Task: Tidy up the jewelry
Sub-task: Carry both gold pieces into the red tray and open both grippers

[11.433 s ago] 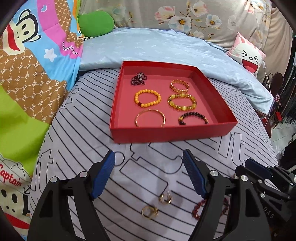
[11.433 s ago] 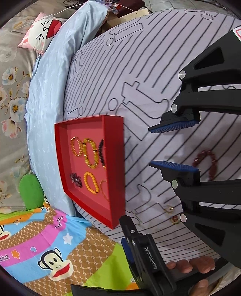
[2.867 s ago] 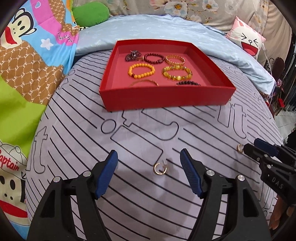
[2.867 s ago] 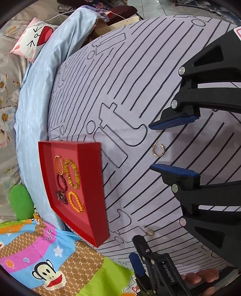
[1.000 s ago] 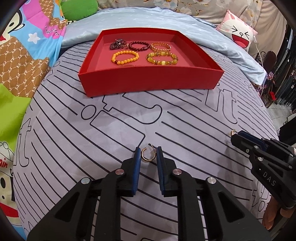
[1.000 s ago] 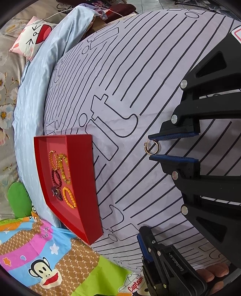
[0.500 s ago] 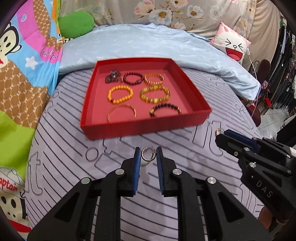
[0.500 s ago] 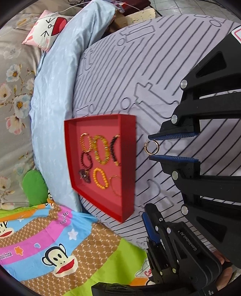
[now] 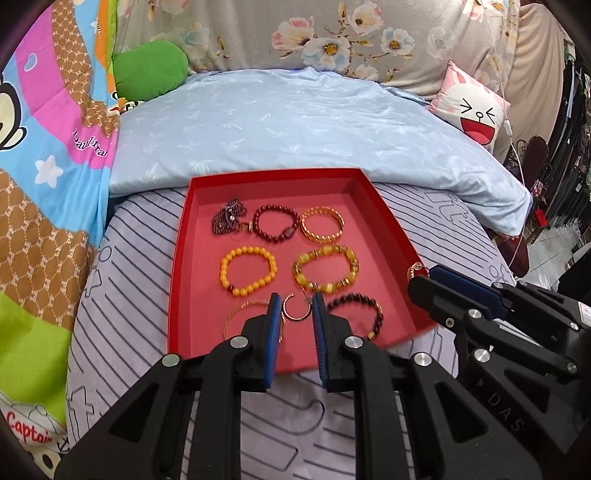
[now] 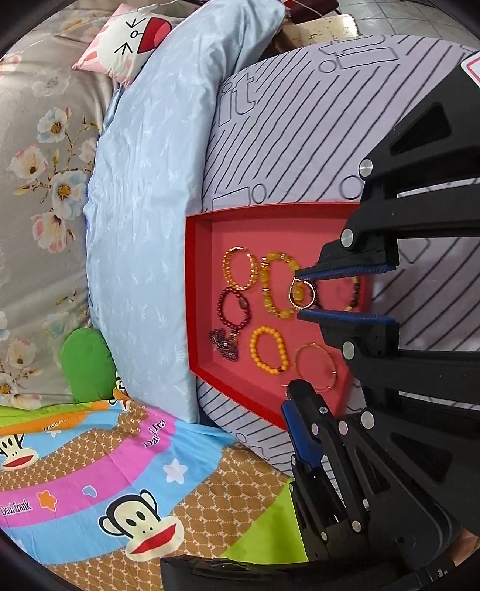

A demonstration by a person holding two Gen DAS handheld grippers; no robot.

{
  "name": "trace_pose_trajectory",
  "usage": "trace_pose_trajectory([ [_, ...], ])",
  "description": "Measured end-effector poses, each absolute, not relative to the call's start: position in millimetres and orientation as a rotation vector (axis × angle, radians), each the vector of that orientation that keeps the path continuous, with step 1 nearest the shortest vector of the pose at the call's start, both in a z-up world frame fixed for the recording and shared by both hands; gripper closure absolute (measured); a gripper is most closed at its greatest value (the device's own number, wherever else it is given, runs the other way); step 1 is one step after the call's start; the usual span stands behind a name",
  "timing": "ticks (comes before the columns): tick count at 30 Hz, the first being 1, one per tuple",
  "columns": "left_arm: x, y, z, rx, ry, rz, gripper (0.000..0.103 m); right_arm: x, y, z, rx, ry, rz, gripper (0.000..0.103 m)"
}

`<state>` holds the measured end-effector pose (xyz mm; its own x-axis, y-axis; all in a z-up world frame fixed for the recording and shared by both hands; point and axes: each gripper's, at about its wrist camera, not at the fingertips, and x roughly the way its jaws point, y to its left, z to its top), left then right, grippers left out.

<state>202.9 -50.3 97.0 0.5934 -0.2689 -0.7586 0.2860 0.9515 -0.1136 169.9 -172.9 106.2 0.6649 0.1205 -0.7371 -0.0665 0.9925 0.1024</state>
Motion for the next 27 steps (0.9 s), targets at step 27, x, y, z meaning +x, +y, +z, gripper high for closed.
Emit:
trace_pose_trajectory([
  [27,313.5,-60.4,46.9,0.017,0.96,-0.282,0.086,284.8,-183.4,54.3,0.092,0.929,0.07,0.088],
])
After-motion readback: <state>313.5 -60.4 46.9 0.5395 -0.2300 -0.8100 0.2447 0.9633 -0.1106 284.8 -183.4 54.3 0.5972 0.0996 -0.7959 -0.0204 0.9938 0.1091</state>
